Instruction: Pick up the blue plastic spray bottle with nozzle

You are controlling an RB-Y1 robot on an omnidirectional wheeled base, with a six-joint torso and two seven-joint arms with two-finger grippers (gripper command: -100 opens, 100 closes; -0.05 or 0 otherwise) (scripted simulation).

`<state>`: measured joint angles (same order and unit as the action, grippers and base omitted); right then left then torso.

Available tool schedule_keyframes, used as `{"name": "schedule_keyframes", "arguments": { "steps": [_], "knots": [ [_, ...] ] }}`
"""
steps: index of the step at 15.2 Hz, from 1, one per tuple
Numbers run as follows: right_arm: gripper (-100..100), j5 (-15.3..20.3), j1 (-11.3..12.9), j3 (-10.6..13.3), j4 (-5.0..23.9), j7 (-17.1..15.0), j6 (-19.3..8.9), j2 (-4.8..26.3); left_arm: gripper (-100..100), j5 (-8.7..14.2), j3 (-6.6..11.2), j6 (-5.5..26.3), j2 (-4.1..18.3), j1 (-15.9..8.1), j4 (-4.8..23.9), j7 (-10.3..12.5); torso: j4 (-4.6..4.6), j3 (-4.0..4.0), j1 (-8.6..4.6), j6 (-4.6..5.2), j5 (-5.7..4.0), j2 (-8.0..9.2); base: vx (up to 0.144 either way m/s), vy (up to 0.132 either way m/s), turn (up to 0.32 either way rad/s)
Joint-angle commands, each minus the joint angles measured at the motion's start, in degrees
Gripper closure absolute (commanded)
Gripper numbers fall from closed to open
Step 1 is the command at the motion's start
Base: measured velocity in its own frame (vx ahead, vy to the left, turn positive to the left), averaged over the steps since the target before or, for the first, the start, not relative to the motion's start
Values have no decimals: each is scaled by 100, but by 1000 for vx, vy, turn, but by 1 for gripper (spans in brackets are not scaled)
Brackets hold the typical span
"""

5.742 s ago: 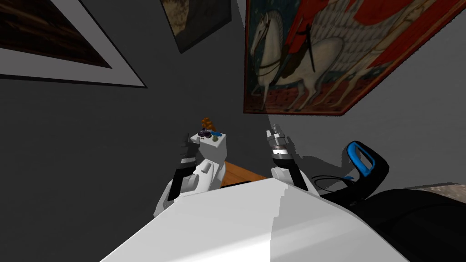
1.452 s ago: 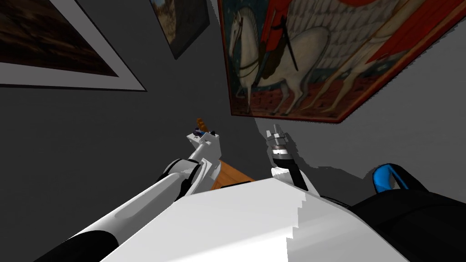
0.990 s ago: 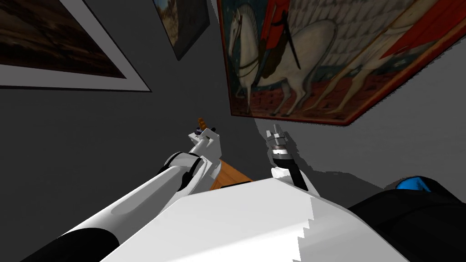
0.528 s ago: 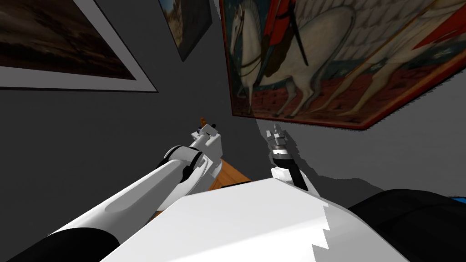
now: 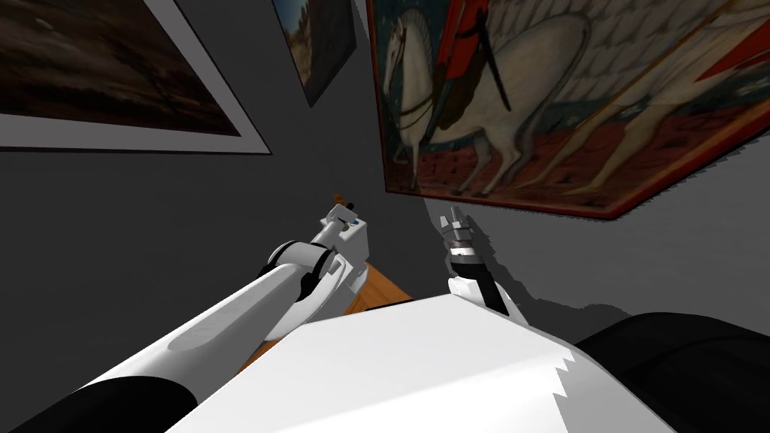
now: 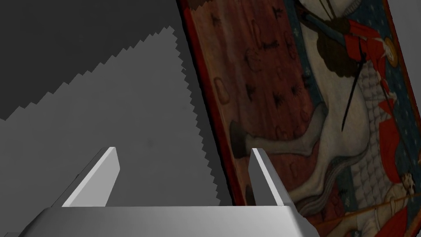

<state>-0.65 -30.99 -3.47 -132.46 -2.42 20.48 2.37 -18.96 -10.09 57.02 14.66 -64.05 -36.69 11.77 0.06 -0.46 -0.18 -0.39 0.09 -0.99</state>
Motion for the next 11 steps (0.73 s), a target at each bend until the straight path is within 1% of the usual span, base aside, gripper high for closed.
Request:
{"name": "schedule_keyframes", "arguments": {
  "steps": [1,2,3,4,5,7,11],
  "knots": [
    [0,0,0,0,0,0,0,0,-100,64,233,-124,33,123,-156,-286,0,0,0,0,0,0,45,-84,149],
    [0,1,-17,10,12,-2,-6,0,-100,64,233,-124,33,123,-156,-399,3,-13,-15,-6,5,-29,30,-47,63],
    [0,2,-22,16,17,-4,-10,1,-100,64,233,-124,33,123,-156,-403,2,-22,-20,-2,6,-47,35,-84,78],
    [0,3,-37,29,28,-6,-15,2,-100,120,433,-233,61,225,-285,-614,5,-32,-43,-3,9,-70,17,-81,128],
    [0,3,-50,38,37,-8,-20,2,-100,120,433,-233,61,225,-285,-705,7,-42,-59,-8,11,-90,-28,-10,82],
    [0,4,-50,40,37,-9,-20,3,-100,120,433,-233,61,225,-285,-705,5,-47,-50,-9,12,-100,-1,-1,67],
    [0,4,-50,40,37,-9,-20,3,-100,120,433,-233,61,225,-285,-705,3,-54,-45,-7,13,-111,5,0,-9]
  ]
}}
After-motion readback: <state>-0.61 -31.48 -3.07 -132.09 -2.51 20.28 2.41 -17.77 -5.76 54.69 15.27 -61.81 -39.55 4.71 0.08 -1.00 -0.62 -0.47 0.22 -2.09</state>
